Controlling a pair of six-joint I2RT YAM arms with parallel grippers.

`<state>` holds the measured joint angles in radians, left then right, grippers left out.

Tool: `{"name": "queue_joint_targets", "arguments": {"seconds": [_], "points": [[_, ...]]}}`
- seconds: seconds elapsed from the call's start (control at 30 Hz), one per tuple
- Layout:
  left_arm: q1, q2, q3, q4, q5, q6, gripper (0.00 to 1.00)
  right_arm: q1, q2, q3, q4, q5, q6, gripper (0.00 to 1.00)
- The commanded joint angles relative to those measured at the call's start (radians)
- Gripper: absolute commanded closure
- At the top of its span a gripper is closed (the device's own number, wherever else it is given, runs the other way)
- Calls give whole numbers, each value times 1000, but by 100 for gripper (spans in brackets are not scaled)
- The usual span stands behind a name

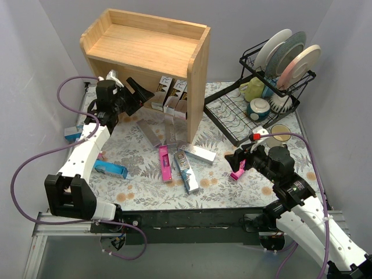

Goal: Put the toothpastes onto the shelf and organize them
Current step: Adjust the toothpaste on the shelf.

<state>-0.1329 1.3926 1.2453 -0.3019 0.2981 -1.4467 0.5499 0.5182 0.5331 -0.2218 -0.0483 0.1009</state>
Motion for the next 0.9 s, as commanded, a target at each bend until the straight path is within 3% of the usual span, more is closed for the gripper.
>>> {"name": "queue_joint_targets", "arguments": {"seconds": [0.0, 0.4, 0.87], "points": [[1, -75, -65, 209, -60, 46, 32, -4, 5, 18, 35, 1, -3, 10], [-7, 71, -130, 579, -36, -55, 41, -2, 5, 18, 29, 5, -4, 10], [-59, 253, -37, 612, -22, -44, 41, -2, 5, 15, 25, 18, -1, 10]]}}
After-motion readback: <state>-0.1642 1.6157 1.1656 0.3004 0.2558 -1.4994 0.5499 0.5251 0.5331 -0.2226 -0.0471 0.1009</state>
